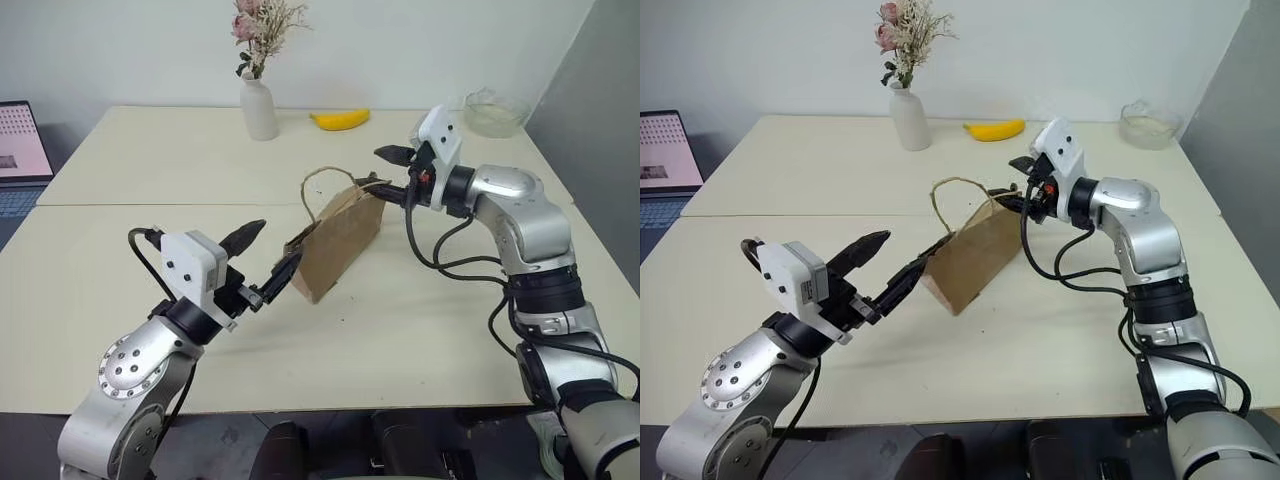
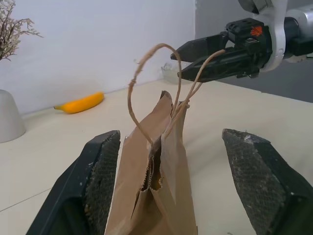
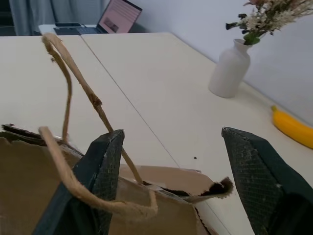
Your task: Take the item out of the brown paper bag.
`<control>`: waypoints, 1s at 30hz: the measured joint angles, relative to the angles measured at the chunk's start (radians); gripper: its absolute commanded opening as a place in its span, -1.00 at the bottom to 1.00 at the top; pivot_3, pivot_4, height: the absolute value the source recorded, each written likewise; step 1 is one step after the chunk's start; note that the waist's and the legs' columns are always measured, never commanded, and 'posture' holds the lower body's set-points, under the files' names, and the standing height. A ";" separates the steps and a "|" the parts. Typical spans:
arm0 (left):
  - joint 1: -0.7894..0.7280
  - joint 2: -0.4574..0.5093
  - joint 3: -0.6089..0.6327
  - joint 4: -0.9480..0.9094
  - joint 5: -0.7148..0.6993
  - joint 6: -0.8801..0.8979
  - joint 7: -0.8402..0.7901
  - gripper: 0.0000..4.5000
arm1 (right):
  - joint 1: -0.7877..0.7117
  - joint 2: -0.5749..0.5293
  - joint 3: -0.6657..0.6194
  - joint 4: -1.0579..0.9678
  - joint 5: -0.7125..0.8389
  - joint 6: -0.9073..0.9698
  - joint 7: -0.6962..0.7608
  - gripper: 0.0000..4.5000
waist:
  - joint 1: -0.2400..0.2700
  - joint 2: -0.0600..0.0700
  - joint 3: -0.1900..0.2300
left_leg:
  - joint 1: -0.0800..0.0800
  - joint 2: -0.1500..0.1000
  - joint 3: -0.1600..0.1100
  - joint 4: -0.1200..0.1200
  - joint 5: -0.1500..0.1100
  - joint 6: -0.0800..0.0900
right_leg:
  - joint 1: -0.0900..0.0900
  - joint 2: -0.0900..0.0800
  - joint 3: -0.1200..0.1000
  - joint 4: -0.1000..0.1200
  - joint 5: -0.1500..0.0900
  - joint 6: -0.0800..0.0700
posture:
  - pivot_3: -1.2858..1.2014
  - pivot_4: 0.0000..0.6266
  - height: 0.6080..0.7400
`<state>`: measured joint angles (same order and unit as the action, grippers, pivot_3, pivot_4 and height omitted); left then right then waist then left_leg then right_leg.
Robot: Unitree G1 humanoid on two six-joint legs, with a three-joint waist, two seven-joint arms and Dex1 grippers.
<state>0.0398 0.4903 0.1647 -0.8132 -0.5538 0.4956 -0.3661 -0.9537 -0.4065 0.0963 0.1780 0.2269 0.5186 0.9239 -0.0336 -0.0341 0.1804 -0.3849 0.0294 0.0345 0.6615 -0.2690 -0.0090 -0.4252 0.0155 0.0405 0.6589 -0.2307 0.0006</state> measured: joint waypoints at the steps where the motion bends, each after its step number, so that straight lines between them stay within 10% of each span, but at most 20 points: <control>1: 0.000 0.002 0.000 0.000 0.000 0.000 -0.001 0.56 | -0.020 0.000 0.007 0.017 0.005 0.001 0.026 0.48 | 0.000 0.000 0.000 | 0.000 0.000 0.000 0.000 0.000 0.000 | 0.000 0.000 0.000 0.000 0.000 0.000 | 0.03 -0.52 1.00; 30: 0.038 0.017 0.006 -0.009 0.030 -0.007 -0.010 0.56 | -0.277 -0.003 0.119 0.468 -0.106 -0.269 0.282 0.48 | 0.003 0.000 0.000 | -0.001 0.000 0.000 0.000 0.000 0.000 | 0.000 -0.001 -0.001 -0.002 0.000 -0.001 | 0.03 -0.52 1.00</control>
<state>0.0774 0.5072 0.1702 -0.8225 -0.5242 0.4888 -0.3766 -1.2311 -0.4094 0.2154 0.6460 0.1208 0.2495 1.2055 -0.0306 -0.0337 0.1807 -0.3857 0.0294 0.0344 0.6610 -0.2691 -0.0090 -0.4252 0.0146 0.0397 0.6573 -0.2309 0.0001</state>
